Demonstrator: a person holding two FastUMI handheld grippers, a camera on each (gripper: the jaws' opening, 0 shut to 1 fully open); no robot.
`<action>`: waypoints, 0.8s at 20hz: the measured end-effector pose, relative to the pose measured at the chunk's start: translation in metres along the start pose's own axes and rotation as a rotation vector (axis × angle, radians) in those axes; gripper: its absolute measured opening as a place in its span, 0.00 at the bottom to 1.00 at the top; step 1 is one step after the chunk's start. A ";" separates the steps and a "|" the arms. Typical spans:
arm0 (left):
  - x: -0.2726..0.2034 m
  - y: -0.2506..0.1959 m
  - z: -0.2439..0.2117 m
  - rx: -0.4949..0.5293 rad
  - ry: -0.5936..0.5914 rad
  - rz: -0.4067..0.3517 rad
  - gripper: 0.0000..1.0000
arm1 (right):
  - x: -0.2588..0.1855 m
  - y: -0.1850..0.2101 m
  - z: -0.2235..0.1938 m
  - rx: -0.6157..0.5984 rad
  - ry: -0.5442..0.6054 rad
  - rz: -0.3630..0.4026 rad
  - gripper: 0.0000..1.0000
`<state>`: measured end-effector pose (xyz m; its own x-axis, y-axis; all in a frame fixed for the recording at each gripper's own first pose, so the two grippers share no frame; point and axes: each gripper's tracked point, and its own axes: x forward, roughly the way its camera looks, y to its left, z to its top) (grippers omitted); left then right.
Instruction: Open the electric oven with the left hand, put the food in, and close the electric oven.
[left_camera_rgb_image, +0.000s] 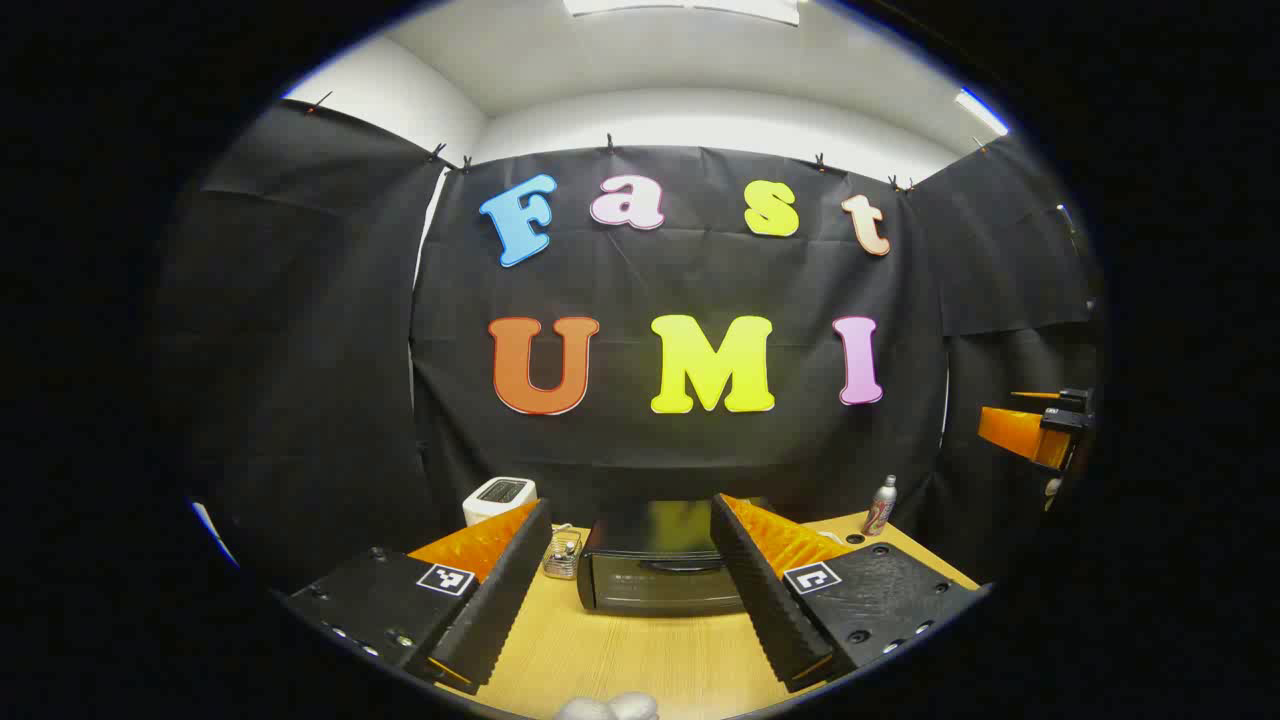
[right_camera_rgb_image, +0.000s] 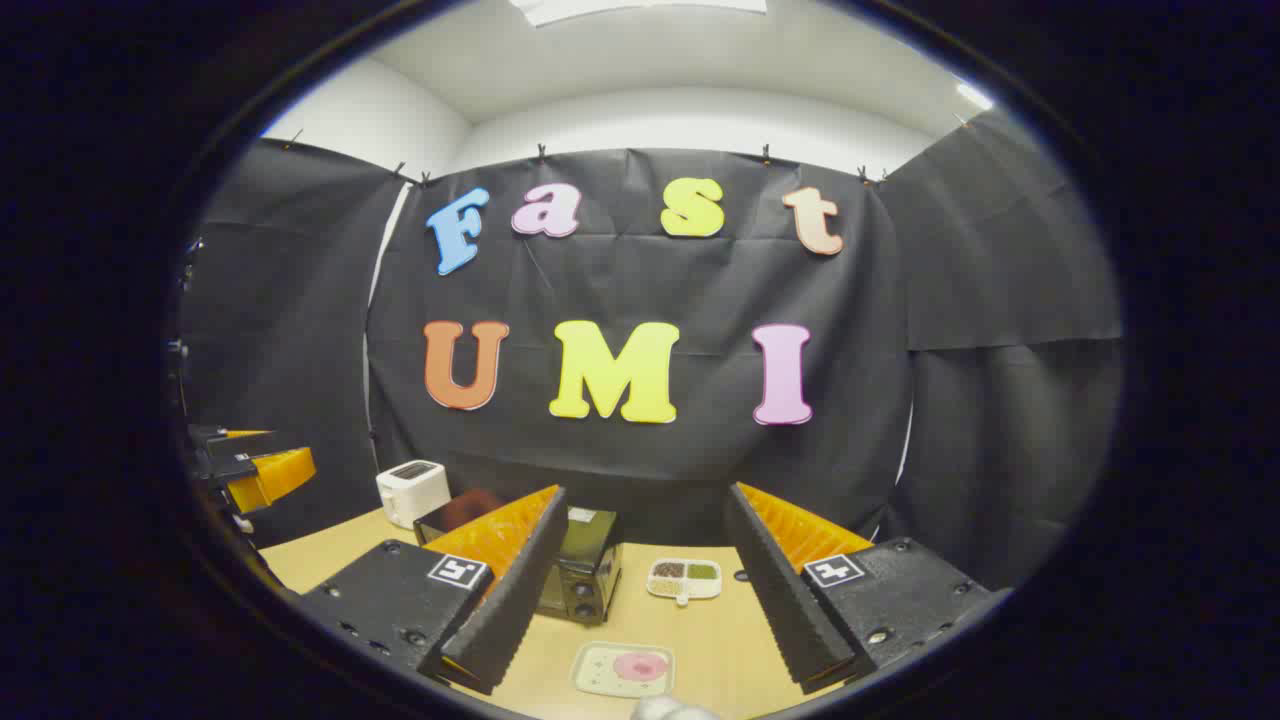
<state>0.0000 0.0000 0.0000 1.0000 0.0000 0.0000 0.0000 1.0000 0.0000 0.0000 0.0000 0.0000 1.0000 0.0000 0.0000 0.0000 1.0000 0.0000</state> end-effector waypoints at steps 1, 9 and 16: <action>0.001 -0.001 0.003 0.005 -0.009 0.001 0.96 | 0.000 0.000 0.002 -0.004 -0.001 0.001 0.96; 0.012 -0.007 0.005 -0.003 -0.027 -0.020 0.96 | -0.010 -0.006 0.001 -0.016 -0.016 -0.031 0.96; 0.034 -0.027 -0.008 -0.001 -0.012 -0.064 0.96 | -0.018 -0.018 0.002 -0.005 -0.014 -0.062 0.96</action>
<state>0.0342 -0.0269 -0.0075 0.9979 -0.0638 0.0117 0.0638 0.9980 -0.0001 -0.0177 -0.0179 0.0017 0.9980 -0.0619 0.0140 0.0620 0.9981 -0.0043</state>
